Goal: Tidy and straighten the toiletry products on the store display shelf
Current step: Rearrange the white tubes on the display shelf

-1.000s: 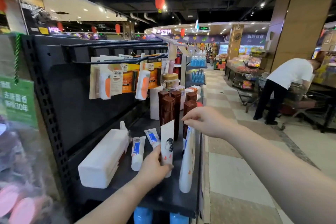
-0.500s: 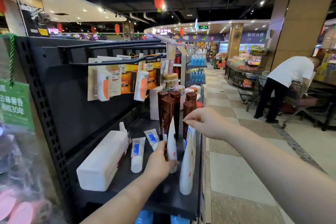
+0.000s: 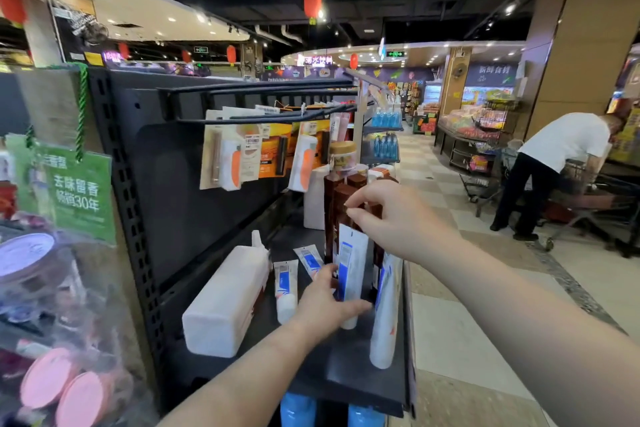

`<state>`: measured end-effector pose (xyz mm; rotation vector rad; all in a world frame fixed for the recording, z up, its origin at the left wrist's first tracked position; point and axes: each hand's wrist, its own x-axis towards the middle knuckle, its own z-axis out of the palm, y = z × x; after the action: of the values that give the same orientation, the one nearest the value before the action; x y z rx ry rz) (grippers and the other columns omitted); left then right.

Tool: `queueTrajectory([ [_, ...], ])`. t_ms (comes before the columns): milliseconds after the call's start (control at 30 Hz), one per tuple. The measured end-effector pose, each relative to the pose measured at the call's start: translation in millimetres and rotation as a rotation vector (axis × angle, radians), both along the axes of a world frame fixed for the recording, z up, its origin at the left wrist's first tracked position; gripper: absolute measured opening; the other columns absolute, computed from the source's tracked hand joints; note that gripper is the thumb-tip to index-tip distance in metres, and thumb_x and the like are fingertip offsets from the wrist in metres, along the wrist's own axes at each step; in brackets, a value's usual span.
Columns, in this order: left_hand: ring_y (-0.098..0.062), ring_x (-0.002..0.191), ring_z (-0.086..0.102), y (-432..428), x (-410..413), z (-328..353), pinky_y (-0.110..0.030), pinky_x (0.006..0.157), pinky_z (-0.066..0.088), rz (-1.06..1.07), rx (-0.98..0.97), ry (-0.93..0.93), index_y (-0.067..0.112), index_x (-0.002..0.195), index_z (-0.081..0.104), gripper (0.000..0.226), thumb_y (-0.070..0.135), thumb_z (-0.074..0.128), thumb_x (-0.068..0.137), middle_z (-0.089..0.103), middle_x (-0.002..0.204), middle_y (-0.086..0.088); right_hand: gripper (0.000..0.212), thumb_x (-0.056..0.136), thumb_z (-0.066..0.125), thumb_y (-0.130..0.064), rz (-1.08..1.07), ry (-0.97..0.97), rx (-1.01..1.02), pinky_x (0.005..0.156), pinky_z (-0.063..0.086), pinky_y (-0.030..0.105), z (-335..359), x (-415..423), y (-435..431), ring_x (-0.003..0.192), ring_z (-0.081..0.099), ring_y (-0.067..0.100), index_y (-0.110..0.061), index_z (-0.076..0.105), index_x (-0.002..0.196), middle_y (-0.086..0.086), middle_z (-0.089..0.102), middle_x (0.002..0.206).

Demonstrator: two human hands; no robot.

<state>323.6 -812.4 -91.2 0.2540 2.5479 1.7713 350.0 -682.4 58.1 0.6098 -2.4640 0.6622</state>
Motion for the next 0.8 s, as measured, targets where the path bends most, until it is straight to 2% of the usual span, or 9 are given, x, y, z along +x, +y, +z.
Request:
queueTrajectory([
  [67,0.009,0.083,0.052,10,-2,1,-0.009,0.068,0.042,-0.006,-0.02,0.033,0.042,0.112,0.034,0.067,0.033,0.08,0.064,0.054,0.098,0.022,0.017,0.086,0.057,-0.025,-0.048,0.0,-0.023,0.072,0.039,0.019,2,0,4,0.083,0.049,-0.001,-0.024,0.069,0.097,-0.025,0.051,0.081],
  [133,0.005,0.083,0.05,16,-5,0,-0.013,0.075,0.04,-0.004,-0.037,0.053,0.039,0.109,0.035,0.059,0.029,0.077,0.069,0.053,0.102,0.017,0.017,0.087,0.056,-0.022,-0.11,-0.033,-0.047,0.079,0.042,0.025,4,-3,11,0.089,0.054,0.007,-0.024,0.07,0.097,-0.015,0.06,0.09],
  [267,-0.012,0.101,0.054,16,-10,2,-0.028,0.09,0.046,0.01,-0.035,0.002,0.026,0.125,0.043,0.052,0.017,0.068,0.08,0.053,0.116,0.008,0.027,0.09,0.05,-0.013,-0.245,-0.196,0.084,0.083,0.037,0.019,1,-10,33,0.103,0.055,0.012,-0.023,0.069,0.106,-0.006,0.066,0.114],
  [367,-0.014,0.106,0.054,14,-11,3,-0.032,0.095,0.046,-0.02,-0.017,-0.019,0.022,0.133,0.043,0.055,0.012,0.065,0.083,0.054,0.124,0.004,0.032,0.09,0.048,-0.01,-0.252,-0.338,0.181,0.089,0.04,0.022,-7,-12,47,0.11,0.056,0.016,-0.023,0.067,0.111,-0.003,0.063,0.121],
  [500,-0.012,0.108,0.052,14,-13,4,-0.034,0.096,0.045,-0.04,-0.009,-0.055,0.024,0.137,0.039,0.059,0.01,0.062,0.085,0.053,0.13,0.002,0.033,0.089,0.048,-0.008,-0.221,-0.381,0.146,0.086,0.038,0.019,-16,-14,52,0.108,0.058,0.017,-0.02,0.066,0.114,-0.001,0.064,0.121],
  [600,-0.014,0.115,0.051,13,-10,5,-0.036,0.099,0.044,-0.039,-0.018,-0.052,0.027,0.141,0.032,0.066,0.009,0.061,0.085,0.05,0.134,0.003,0.034,0.09,0.047,-0.008,-0.219,-0.339,0.135,0.088,0.039,0.021,-13,-14,50,0.11,0.056,0.015,-0.023,0.066,0.114,-0.004,0.063,0.122],
  [700,-0.014,0.117,0.05,8,-3,6,-0.034,0.095,0.048,-0.017,0.003,0.005,0.031,0.139,0.033,0.065,0.009,0.06,0.085,0.048,0.129,0.008,0.031,0.088,0.049,-0.009,-0.173,-0.174,0.021,0.086,0.04,0.021,0,-7,36,0.095,0.054,0.006,-0.022,0.068,0.11,-0.005,0.065,0.114],
  [800,-0.007,0.088,0.057,-13,10,14,-0.012,0.071,0.047,0.132,0.074,0.132,0.025,0.117,0.054,0.036,0.007,0.057,0.085,0.058,0.102,0.009,0.026,0.087,0.051,-0.012,-0.035,-0.011,-0.059,0.07,0.035,0.009,12,9,2,0.077,0.049,-0.009,-0.024,0.07,0.102,-0.015,0.06,0.093],
])
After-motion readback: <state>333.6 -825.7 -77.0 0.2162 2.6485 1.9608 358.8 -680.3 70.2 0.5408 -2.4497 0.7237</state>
